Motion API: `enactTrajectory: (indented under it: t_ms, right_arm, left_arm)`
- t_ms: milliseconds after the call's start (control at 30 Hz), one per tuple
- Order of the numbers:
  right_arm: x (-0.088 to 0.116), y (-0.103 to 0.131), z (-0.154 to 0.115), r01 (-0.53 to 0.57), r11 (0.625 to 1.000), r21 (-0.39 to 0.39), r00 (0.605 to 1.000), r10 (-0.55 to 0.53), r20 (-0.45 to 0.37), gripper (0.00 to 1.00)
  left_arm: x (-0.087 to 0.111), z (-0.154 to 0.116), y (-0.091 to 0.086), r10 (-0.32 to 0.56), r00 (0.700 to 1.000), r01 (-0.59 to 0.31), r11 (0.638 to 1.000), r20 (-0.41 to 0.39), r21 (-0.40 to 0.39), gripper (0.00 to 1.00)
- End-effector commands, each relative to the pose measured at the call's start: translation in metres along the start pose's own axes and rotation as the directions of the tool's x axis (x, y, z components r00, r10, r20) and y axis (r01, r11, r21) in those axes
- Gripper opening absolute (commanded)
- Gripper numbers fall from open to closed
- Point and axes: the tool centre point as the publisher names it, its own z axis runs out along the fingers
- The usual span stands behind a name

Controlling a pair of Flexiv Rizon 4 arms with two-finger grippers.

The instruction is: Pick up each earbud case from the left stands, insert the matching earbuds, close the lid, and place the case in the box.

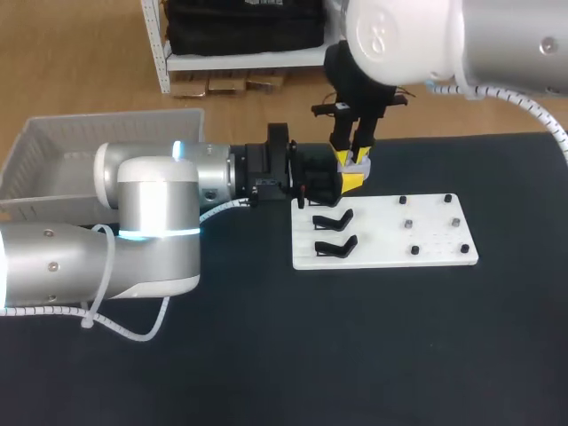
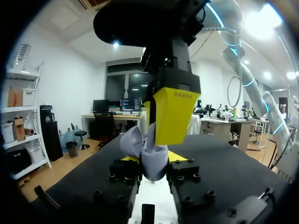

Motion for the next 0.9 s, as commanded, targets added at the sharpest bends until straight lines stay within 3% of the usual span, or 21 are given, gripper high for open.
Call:
enactTrajectory:
  t_ms: [33,467,500,600,700,767,900]
  right_arm:
    - [-0.0014,0.0027,0.0022,0.007,1.000,0.010,1.000,-0.007,-0.006,0.00]
    - [0.0009,-0.0028,0.0042,0.034,0.996,0.077,0.999,-0.034,-0.006,0.00]
    - [0.0007,-0.0030,0.0040,0.035,0.996,0.079,0.999,-0.034,-0.005,0.05]
    - [0.0007,-0.0030,0.0039,0.037,0.996,0.084,0.999,-0.037,-0.005,0.01]
    - [0.0010,-0.0019,0.0049,0.041,0.996,0.085,0.999,-0.041,-0.007,0.08]
    - [0.0011,-0.0017,0.0053,0.043,0.995,0.085,0.999,-0.043,-0.009,0.18]
    - [0.0007,-0.0019,0.0047,0.041,0.996,0.085,0.999,-0.041,-0.004,0.23]
  left_arm:
    - [0.0006,-0.0002,-0.0015,0.004,1.000,-0.004,1.000,0.005,-0.007,0.00]
    - [0.0006,-0.0002,-0.0015,0.004,1.000,-0.004,1.000,0.005,-0.007,0.00]
    - [0.0006,-0.0002,-0.0015,0.004,1.000,-0.004,1.000,0.005,-0.007,0.00]
    - [0.0006,-0.0002,-0.0015,0.004,1.000,-0.004,1.000,0.005,-0.007,0.00]
    - [0.0006,-0.0002,-0.0015,0.004,1.000,-0.004,1.000,0.005,-0.007,0.00]
    - [0.0006,-0.0002,-0.0015,0.004,1.000,-0.004,1.000,0.005,-0.007,0.00]
    - [0.0006,-0.0002,-0.0015,0.004,1.000,-0.004,1.000,0.005,-0.007,0.00]
